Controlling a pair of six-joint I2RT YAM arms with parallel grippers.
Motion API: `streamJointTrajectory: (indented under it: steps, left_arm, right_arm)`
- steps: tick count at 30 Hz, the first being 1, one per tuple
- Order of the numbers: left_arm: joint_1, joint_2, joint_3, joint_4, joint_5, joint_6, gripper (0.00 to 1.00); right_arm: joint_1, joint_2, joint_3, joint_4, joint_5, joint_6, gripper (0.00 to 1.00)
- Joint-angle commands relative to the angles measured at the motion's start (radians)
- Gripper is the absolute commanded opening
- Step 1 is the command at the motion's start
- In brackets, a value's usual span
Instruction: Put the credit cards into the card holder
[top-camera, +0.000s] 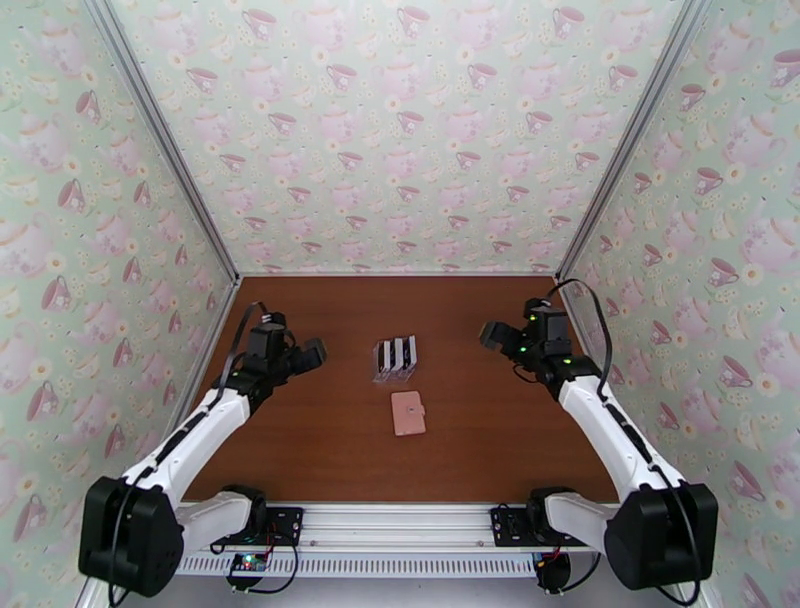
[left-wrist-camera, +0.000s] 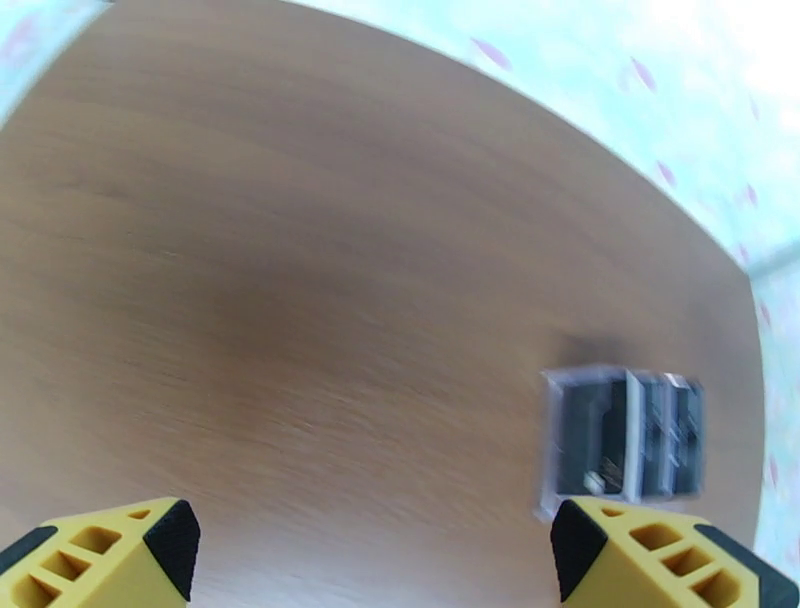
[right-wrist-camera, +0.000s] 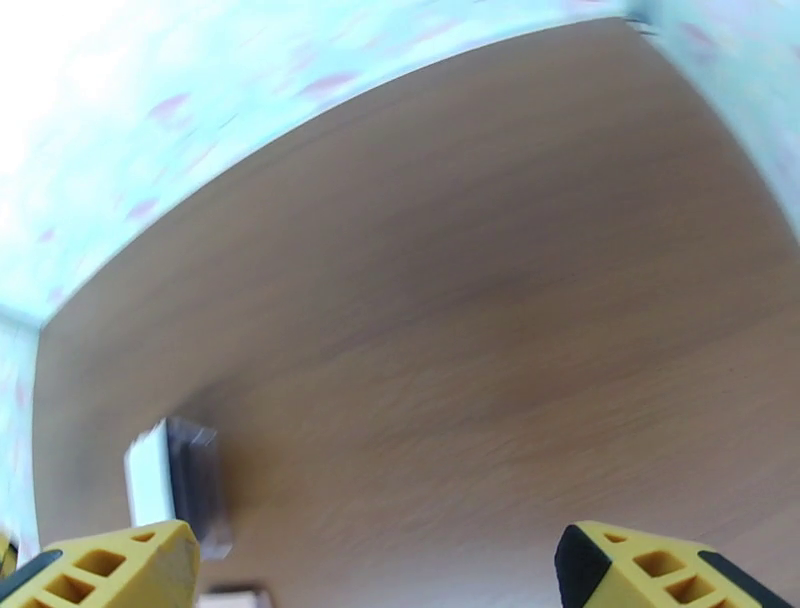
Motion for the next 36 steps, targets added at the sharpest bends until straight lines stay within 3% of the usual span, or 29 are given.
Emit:
streamJointTrajectory:
  steps: [1, 7, 14, 22, 27, 36]
  left_arm:
    - [0.005, -0.02, -0.021, 0.11, -0.09, 0.125, 1.0]
    - [0.016, -0.074, -0.165, 0.366, -0.153, 0.244, 1.0]
    - [0.066, -0.074, -0.349, 0.72, 0.004, 0.455, 1.0]
    - [0.244, 0.126, -0.383, 0.929, 0.187, 0.411, 1.0]
    - [0.263, 0.191, -0.381, 1.037, 0.229, 0.405, 1.0]
    - [0.26, 0.326, -0.381, 1.186, 0.228, 0.426, 1.0]
  right_arm:
    - [-0.024, 0.0, -0.047, 0.094, -0.022, -0.057, 1.0]
    - [-0.032, -0.103, -0.223, 0.318, 0.177, -0.216, 1.0]
    - [-0.051, -0.02, -0.3, 0.57, 0.115, -0.292, 1.0]
    - [-0.051, 0.109, -0.361, 0.869, 0.149, -0.335, 1.0]
    - [-0.049, 0.128, -0.413, 0.995, 0.142, -0.352, 1.0]
    - [-0.049, 0.121, -0.447, 1.046, 0.098, -0.37, 1.0]
